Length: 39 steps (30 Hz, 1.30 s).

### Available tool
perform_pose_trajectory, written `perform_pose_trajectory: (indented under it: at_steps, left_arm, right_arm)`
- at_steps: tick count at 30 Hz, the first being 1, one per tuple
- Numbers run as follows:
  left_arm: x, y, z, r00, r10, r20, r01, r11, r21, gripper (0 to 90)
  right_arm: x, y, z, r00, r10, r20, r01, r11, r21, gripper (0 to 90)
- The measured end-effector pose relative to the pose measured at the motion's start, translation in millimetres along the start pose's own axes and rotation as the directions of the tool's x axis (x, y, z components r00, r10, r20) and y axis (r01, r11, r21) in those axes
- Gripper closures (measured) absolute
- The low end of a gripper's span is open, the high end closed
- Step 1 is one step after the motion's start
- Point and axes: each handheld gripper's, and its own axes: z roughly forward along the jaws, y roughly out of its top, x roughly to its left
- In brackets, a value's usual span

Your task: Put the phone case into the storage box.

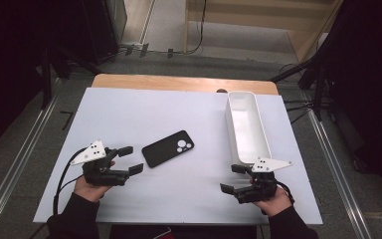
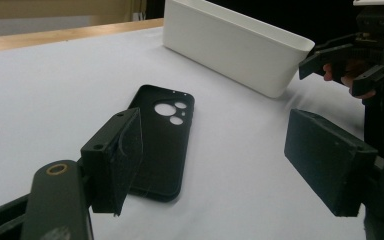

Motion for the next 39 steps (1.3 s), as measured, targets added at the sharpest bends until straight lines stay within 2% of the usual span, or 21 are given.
perform_pose_trajectory:
  at_steps: [7, 15, 23, 27, 29, 34, 39]
  left_arm:
    - [-1.8, -7.4, -19.5, 0.9998, 0.002, -0.019, -0.002, 1.0, 0.001, 23.0]
    - [-2.6, -9.5, -25.3, 0.9999, -0.014, -0.008, 0.014, 0.9998, -0.016, 23.0]
    - [-3.9, -8.9, -20.4, 0.9999, -0.011, 0.008, 0.011, 0.9999, -0.01, 23.0]
    - [-1.8, -8.5, -18.6, 0.9999, -0.014, 0.003, 0.014, 0.9998, -0.014, 22.9]
    - [-0.6, -8.4, -16.6, 0.9997, -0.023, -0.006, 0.022, 0.9997, -0.005, 18.4]
    - [3.0, -6.9, -9.1, 0.9994, -0.032, -0.013, 0.032, 0.9995, 0.009, 15.5]
    - [4.5, -4.2, -0.3, 0.9997, -0.017, -0.016, 0.018, 0.9996, 0.02, 15.0]
  right_arm:
    - [-0.2, -0.1, -1.0, 1.0, 0.003, 0.004, -0.003, 1.0, -0.002, 13.7]
    - [-0.3, -2.2, -5.3, 0.9998, -0.017, 0.006, 0.017, 1.0, -0.002, 13.7]
    - [-4.0, -5.8, -11.4, 0.9999, -0.002, 0.015, 0.002, 1.0, -0.015, 13.7]
    - [-4.7, -6.2, -10.6, 0.9998, 0.002, 0.017, -0.002, 1.0, -0.012, 13.7]
    - [-5.6, -6.1, -10.8, 0.9998, 0.007, 0.019, -0.007, 1.0, -0.01, 13.7]
    - [-6.5, -5.4, -9.7, 0.9997, 0.008, 0.022, -0.007, 1.0, -0.012, 13.7]
    - [-5.3, -4.9, -8.4, 0.9999, 0.012, 0.012, -0.012, 1.0, -0.017, 13.7]
